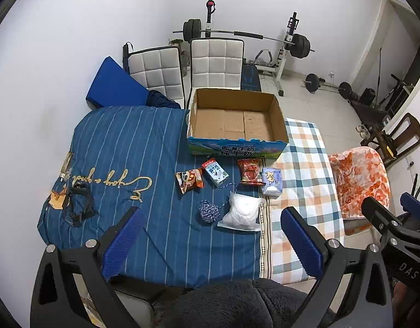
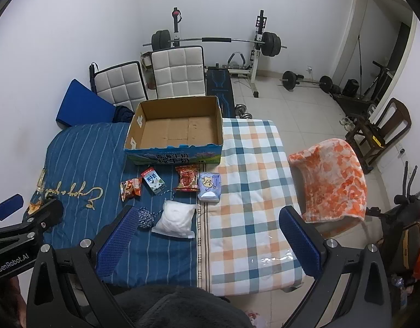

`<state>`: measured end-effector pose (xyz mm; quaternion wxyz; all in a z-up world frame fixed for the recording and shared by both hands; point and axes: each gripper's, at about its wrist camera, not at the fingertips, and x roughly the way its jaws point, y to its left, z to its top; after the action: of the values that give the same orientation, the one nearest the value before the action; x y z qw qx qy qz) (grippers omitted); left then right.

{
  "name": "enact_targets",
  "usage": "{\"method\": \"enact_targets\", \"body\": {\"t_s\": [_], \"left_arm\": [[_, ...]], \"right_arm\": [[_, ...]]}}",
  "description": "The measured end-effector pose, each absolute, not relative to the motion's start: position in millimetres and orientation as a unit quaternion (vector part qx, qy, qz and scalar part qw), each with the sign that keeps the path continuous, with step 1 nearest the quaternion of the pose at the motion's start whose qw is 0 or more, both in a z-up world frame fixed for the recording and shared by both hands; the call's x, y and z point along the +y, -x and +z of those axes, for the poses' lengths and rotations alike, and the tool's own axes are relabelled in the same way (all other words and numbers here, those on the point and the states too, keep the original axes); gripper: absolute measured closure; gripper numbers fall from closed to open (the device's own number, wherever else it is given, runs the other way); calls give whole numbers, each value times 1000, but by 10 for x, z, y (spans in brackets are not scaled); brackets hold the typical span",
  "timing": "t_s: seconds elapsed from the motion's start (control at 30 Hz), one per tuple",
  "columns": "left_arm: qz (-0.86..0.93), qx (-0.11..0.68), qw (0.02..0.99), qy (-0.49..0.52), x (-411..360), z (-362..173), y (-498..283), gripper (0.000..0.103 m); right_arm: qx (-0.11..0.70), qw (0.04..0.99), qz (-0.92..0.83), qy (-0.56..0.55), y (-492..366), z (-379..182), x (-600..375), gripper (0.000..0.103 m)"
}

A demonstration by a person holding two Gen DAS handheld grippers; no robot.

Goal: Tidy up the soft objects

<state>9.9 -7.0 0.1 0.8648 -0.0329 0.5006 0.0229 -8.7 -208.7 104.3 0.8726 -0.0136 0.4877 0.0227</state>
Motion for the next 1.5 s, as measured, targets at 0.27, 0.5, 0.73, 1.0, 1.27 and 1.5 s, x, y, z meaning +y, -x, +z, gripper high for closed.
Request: {"method": "enact_targets", "body": {"t_s": [0.27, 0.5, 0.73, 1.0, 1.27, 1.5], "left_arm": [[22, 501, 864, 35, -72, 1, -104, 0], [22, 499, 866, 37, -64, 11, -140, 0], [23, 498, 866, 38, -45, 24, -157, 0], [23, 498, 866, 36, -23, 32, -169, 0], [23, 498, 866, 36, -32, 35, -169, 0], [25, 496, 867, 38, -36, 36, -158, 0]], "right_arm": [[486, 874, 22, 13, 129, 1036, -2079, 0], [482, 876, 18, 9, 67, 1122, -2061, 0], [481, 877, 19, 5, 45, 1150, -2078, 0], [480, 877, 18, 4, 36, 1157, -2082, 0], [479, 877, 20, 3, 47, 1159, -2090, 0], [478, 878, 19, 3, 50, 1157, -2091, 0]]}}
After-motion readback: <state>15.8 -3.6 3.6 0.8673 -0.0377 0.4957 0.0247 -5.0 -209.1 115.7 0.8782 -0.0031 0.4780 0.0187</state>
